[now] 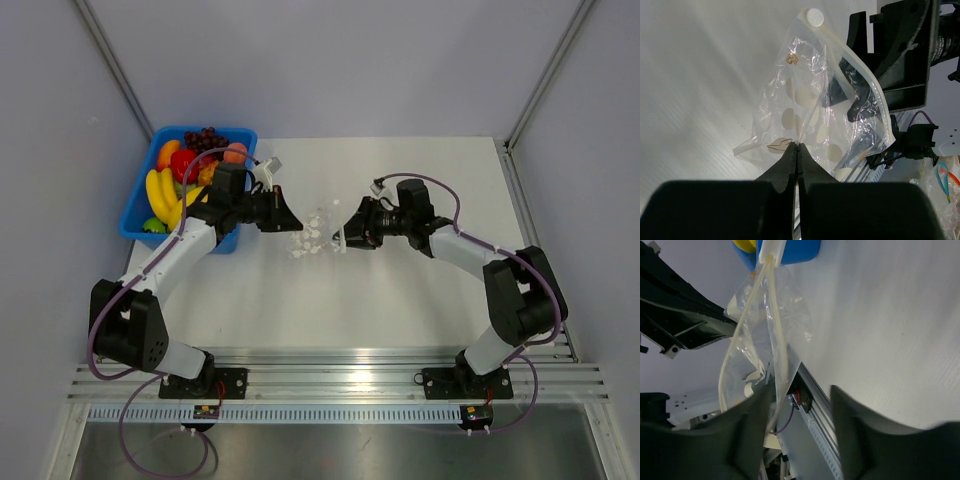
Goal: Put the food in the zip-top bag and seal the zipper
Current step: Open the zipper of the food storage bag at the center of the board.
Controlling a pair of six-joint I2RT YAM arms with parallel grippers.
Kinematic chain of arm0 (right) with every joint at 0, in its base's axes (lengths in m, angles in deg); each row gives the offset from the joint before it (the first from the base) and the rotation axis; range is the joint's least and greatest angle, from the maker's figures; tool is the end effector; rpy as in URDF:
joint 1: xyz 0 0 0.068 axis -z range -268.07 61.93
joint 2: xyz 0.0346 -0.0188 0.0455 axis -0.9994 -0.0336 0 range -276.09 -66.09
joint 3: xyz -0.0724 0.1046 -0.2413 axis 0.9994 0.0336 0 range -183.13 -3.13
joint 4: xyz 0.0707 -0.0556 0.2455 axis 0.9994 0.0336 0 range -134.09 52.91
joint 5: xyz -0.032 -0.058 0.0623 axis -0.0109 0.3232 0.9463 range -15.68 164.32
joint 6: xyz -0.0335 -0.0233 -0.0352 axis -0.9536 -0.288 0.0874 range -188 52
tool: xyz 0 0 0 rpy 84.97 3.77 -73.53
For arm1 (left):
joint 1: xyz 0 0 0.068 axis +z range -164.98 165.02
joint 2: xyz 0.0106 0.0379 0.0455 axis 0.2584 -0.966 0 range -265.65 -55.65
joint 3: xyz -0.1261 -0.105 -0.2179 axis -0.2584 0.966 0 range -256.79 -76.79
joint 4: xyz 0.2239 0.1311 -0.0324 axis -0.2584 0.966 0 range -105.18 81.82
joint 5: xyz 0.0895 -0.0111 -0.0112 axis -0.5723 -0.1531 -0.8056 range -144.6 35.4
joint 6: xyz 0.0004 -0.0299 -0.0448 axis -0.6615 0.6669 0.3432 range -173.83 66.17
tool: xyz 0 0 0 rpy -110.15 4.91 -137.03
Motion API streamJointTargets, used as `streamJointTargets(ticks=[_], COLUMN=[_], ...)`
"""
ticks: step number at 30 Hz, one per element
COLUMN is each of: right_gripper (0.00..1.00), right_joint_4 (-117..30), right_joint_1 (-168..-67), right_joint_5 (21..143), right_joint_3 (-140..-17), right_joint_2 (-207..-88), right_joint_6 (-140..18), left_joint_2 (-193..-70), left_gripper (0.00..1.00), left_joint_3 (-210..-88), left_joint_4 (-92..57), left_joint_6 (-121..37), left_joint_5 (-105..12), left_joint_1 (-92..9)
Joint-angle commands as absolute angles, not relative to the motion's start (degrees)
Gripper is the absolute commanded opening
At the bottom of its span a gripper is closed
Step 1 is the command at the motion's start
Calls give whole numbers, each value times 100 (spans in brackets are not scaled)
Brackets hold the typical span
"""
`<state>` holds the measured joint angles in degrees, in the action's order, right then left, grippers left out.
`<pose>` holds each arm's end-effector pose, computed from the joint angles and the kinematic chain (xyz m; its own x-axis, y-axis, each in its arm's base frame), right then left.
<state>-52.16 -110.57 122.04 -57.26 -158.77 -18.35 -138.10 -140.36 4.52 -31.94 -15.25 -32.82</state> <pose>0.3094 0.1566 0.2218 -0.9486 0.1622 -0.2719 -0.1909 0.3923 0.8998 0.2939 -0.1183 0.2894 -0.8152 -0.0405 -0.5778 0.4362 0.6134 -0.6584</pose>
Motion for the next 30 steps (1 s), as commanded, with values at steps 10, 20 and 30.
streamJointTargets(ticks=[10, 20, 30], right_gripper=[0, 0, 0], right_joint_4=[-1253, -410, -629], right_joint_1=[-11776, -12340, -12437], right_joint_5=[8142, 6448, 6808], right_joint_3=[-7553, -8320, -8224], right_joint_2=[-15723, -15995, -15987], right_joint_6=[-3334, -3337, -3170], left_joint_2=[-13441, -13395, -14238], left_gripper=[86, 70, 70], left_joint_3=[-14438, -14640, -14728], left_joint_4=[1222, 1058, -67], left_joint_6=[-3818, -3108, -1446], left_joint_5=[-1942, -2840, -2938], left_joint_1=[-3255, -3694, -4336])
